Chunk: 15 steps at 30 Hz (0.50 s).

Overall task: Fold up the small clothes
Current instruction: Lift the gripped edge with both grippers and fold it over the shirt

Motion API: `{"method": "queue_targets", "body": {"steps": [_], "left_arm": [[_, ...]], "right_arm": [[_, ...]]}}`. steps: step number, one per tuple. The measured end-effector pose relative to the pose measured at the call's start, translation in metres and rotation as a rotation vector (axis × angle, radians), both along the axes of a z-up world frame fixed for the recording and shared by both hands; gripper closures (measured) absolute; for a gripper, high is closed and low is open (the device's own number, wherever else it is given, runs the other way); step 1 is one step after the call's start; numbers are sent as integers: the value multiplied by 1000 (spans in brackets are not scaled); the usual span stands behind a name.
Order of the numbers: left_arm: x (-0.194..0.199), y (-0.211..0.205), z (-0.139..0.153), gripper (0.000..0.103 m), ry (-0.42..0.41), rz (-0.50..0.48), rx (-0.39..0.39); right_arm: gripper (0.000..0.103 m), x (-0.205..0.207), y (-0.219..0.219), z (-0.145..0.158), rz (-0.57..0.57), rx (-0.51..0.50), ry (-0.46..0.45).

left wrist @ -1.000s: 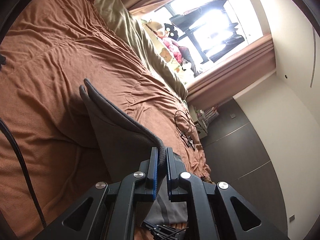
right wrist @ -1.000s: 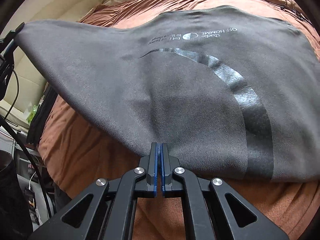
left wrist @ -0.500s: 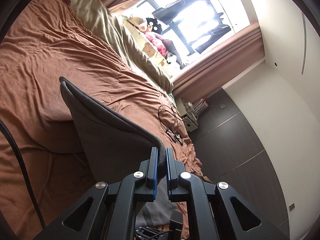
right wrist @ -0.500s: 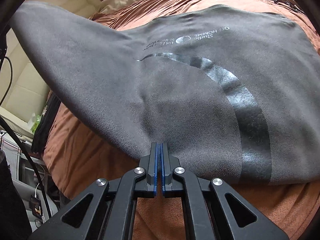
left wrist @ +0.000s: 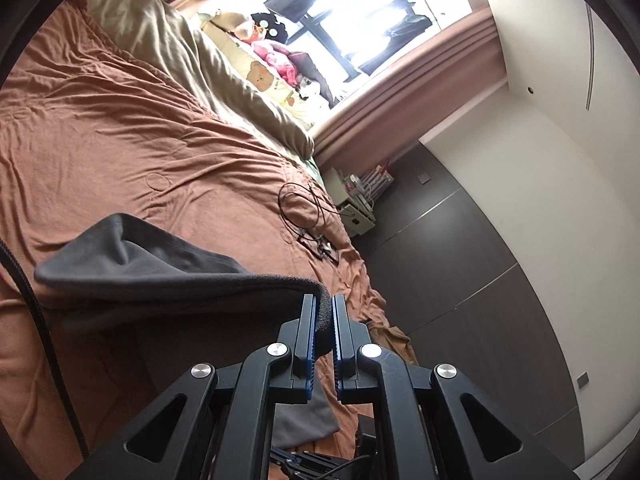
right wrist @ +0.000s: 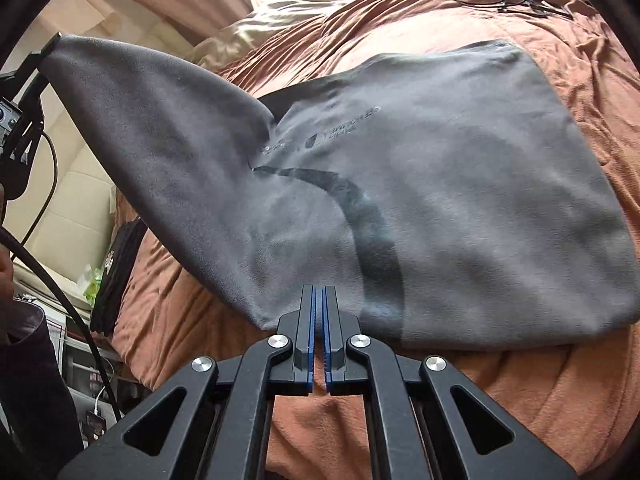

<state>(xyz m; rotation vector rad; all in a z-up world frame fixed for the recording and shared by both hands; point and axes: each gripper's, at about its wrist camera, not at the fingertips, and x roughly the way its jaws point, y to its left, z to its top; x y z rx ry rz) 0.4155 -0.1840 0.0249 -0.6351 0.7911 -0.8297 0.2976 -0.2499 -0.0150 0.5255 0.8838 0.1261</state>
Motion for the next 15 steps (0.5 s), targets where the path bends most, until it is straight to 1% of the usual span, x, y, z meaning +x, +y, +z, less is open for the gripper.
{"method": "queue_targets", "body": {"steps": [1,3,5,6,8,15], "left_arm": [[-1,-6,0,96,0,-12,2],[-3,-19,-1,96,2,-35,6],[-6,-33,-2,96,5,-58,10],[-7,-40,-2,96,5,-68,13],[-11,-54,-3,96,6,-90,22],[-19,-106,-11,96,12,-178,50]], "right_arm": [[102,-5,-2,1,-11,-2,-1],[95,-16,-15,3,-32,8,-7],[68,-27,-26,5,-63,11,-16],[64,-33,-32,7,-74,11,-25],[63,-45,-39,10,-89,9,-43],[63,-82,-63,18,-121,-9,-58]]}}
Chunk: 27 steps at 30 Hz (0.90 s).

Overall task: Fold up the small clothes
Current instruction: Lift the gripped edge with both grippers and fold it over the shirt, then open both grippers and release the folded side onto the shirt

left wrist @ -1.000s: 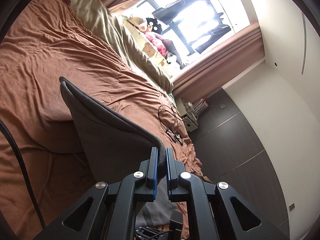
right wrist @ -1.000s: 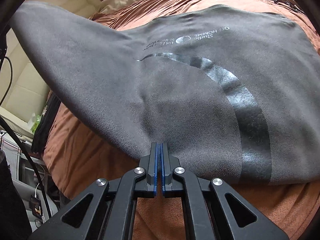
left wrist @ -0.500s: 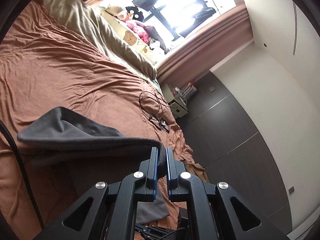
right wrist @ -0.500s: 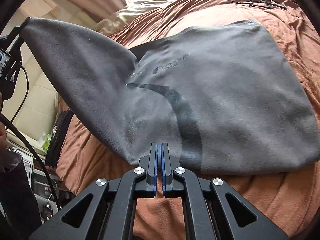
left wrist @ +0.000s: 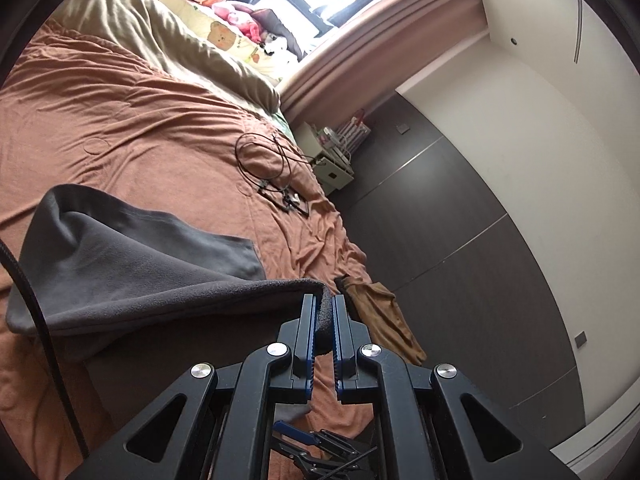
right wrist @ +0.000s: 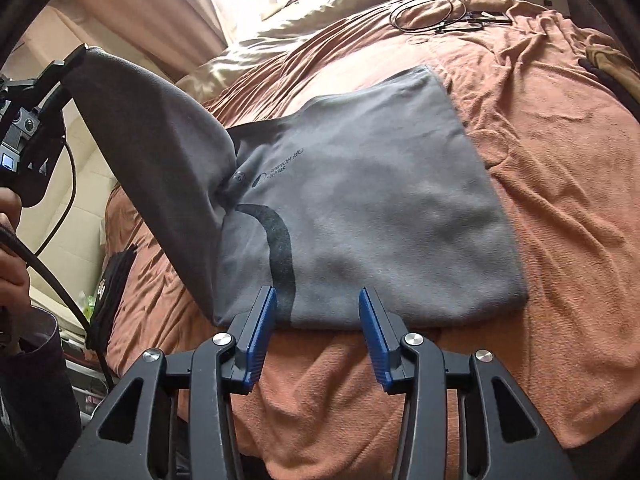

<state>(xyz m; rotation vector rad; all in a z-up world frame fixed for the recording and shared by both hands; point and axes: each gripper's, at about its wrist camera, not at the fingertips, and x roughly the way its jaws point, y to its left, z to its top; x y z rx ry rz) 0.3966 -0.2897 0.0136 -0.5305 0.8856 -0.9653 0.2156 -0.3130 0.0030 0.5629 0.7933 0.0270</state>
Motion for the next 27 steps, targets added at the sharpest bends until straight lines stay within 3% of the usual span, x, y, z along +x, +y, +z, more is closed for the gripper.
{"method": "queue_targets", "body": {"steps": [9,20,23,26,27], "left_arm": [[-12,-64,-30,96,46,-118,52],[-34,-116,-67,96,107,-226,123],[-39,-128,-78,90,125,-266,187],[-43,-121,-85,83,125,-277,204],[-44,-115,-87,77,119,-266,215]], "right_arm": [[63,-43,-27,6,-73,8,5],[63,-56,-47,3,-117,29,25],[63,-55,-51,0,-122,40,33],[63,-52,-50,-2,-107,34,43],[63,-51,-50,-2,-102,30,45]]}}
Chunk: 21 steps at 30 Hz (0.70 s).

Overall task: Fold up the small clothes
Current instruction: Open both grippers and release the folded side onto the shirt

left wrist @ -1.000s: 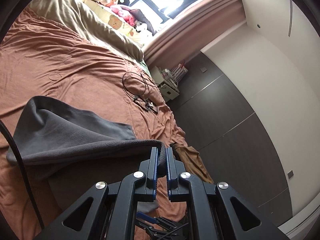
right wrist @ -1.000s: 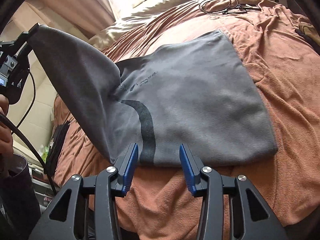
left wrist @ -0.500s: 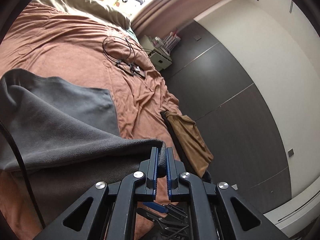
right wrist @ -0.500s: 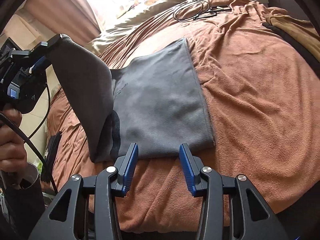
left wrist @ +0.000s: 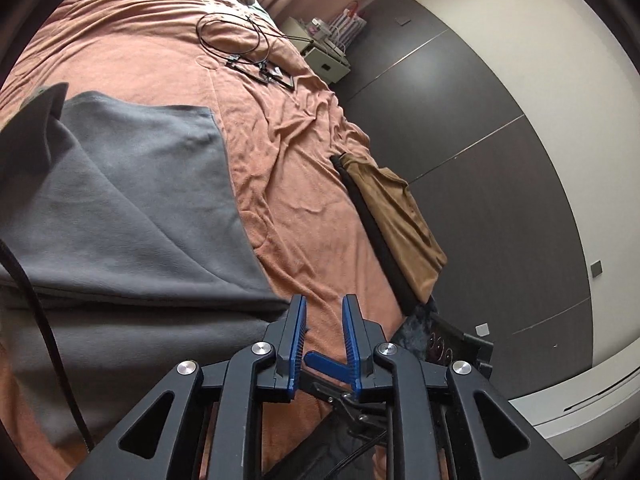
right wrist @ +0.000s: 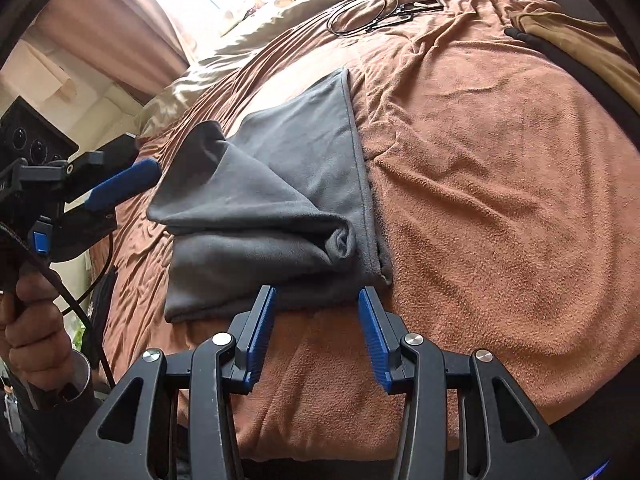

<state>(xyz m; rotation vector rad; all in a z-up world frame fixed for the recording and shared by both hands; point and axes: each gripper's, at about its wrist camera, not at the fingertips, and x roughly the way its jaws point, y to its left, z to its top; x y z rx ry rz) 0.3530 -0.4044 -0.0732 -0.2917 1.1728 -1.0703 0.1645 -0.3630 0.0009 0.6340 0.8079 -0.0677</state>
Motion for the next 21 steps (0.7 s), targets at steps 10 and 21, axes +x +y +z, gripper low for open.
{"method": "queue_targets", "body": {"steps": [10,21], "left_arm": [[9,97,-39,53,-39,207,174],[15,149,-92,53,29,344,305]], "right_arm": [[63,22,-4,7,53,-52,7],[65,43,-20,1,35,20,25]]}}
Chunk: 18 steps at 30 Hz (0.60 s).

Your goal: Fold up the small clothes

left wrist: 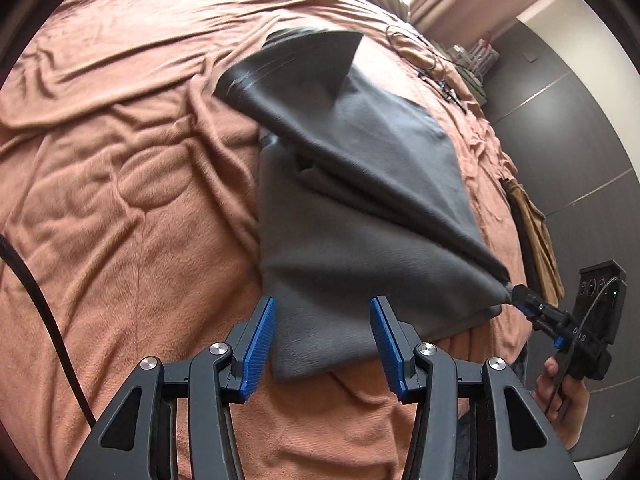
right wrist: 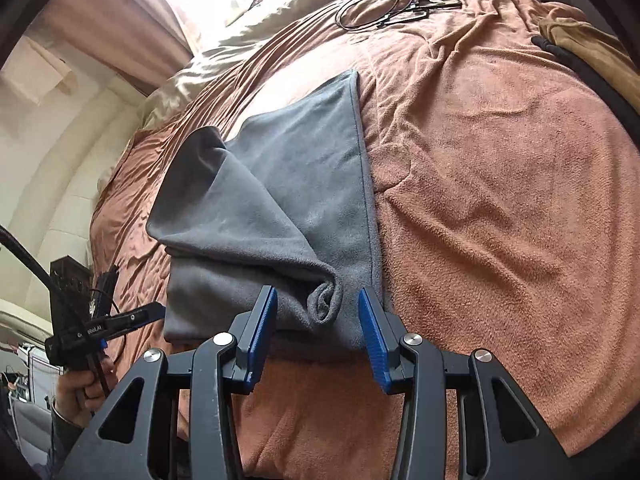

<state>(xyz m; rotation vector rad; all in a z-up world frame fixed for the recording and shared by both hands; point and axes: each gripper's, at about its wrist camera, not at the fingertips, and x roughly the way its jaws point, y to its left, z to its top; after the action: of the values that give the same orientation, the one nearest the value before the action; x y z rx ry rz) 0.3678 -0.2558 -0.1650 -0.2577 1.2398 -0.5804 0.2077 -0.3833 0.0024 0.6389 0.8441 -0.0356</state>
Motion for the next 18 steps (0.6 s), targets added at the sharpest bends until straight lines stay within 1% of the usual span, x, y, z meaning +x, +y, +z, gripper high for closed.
{"method": "queue_targets", "body": {"steps": [1,2,3,5,6,8,9,10,11,12,13,16,18], "left_arm": [[-1,-1,-3,53,5,-3,1],[-2,-3,-6,53,3,-12,7],[-3,-5,-8,53,-2,-20,19],[-5,-9,-14,53,7,-28,44],[-6,-9,-17,53,13,-27,46],[-7,-8,-21,54,26,-31,44],[-8,-8,-22,59,27,-32,41],[-8,-7,-23,69,23,-34,47],[-8,-6,-23,76,21,-35,51],[-7,-4,-24,86,26,-33,42],[-5,-1,-24,91,35,-29,29],[-5,8,-23,95,38,-25,21],[-8,11,-18,96,19,-26,29]], "right_arm": [[67,1,-2,-2,-3,4,5],[71,3,-1,-4,-1,6,10],[74,4,-1,-7,0,10,16],[83,7,1,-11,7,17,27],[85,9,3,-13,10,15,33],[96,11,5,-14,5,5,33],[97,10,6,-12,0,-4,27],[99,9,7,-10,-5,-8,16],[99,7,6,-7,-10,-3,2],[100,4,5,-4,-17,4,-11],[100,1,4,-2,-28,7,-24],[100,-11,-2,-1,-52,56,-60],[100,-18,-1,-2,-60,56,-73]]}}
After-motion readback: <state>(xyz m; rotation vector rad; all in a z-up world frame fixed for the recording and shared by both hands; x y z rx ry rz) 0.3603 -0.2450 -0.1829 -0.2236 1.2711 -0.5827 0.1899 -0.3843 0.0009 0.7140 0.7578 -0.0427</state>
